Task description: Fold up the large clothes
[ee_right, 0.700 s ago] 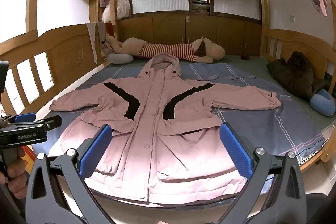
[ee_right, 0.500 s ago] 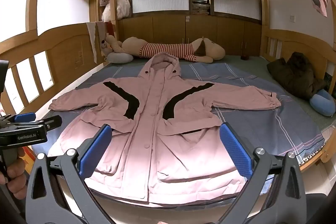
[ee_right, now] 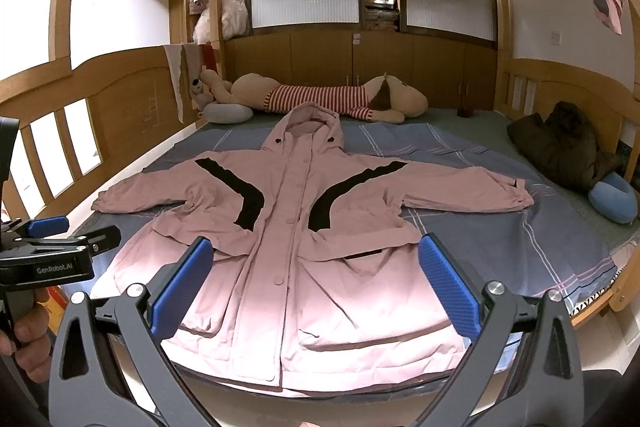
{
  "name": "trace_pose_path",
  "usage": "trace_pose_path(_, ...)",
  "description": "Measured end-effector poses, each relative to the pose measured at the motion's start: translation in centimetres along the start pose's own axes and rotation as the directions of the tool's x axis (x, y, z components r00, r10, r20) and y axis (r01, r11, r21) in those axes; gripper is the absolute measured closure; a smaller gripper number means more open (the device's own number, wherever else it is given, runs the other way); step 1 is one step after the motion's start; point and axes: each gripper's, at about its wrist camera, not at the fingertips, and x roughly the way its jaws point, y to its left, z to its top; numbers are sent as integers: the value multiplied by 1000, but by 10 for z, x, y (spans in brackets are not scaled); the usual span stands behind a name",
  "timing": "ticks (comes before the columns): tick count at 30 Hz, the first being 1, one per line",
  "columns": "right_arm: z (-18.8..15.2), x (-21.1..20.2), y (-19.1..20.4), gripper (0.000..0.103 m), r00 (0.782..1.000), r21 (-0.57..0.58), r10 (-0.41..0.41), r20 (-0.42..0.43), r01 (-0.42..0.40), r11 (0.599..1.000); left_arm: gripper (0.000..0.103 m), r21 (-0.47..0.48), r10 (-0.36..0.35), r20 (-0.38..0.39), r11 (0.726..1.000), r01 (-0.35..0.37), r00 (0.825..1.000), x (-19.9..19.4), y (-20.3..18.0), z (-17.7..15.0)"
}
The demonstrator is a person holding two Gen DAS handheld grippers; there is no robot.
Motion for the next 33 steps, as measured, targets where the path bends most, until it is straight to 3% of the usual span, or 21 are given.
trace_pose_path(14, 3, 0, -5, 1, 1000, 3, -11, 5, 11, 1000, 2, 25, 29, 33, 999, -30, 999, 2, -1, -1)
trace_pose_path(23, 2, -2, -5, 1, 1000, 4, -12, 6, 12, 1000, 2, 13, 7, 22, 1000, -7, 1000, 4, 0, -2)
trace_pose_path(25, 4, -1, -7, 1, 1000, 2, -12, 4, 12, 1000, 2, 5, 3, 59, 1000, -3, 998, 1, 0, -1)
trace_pose_path(28, 3, -2, -6, 1, 1000, 5, -13, 5, 13, 1000, 2, 2, -1, 31, 1000, 1, 1000, 2, 0, -1)
trace_pose_path(33, 2, -2, -5, 1, 1000, 2, -10, 6, 10, 1000, 2, -5, -9, 84, 1000, 10, 996, 0, -1, -2)
